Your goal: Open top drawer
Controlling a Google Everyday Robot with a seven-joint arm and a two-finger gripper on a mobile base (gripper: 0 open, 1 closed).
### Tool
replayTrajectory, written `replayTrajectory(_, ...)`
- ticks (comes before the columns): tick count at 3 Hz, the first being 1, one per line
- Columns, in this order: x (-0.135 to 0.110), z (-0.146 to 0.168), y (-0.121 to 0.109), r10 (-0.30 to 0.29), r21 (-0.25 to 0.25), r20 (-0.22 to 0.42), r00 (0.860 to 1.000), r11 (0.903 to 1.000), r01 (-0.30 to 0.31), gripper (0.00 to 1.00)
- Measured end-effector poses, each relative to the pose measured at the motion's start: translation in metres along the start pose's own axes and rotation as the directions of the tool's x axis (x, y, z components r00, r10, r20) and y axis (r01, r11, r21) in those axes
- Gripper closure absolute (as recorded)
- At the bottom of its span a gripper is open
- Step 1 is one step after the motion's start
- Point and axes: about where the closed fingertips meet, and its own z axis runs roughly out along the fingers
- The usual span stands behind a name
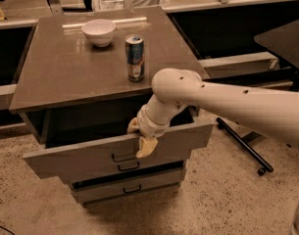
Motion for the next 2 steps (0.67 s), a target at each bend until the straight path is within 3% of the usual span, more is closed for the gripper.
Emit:
replayTrajectory(1, -0.005, -0.008, 0.027, -0.030, -0.058, -0.018, 0.999, 0.9979, 0.029, 0.43)
replayTrajectory(2, -0.007, -0.011, 0.061, -0.029, -0.129, 0.003, 1.000, 0.9913, 0.029, 0.43)
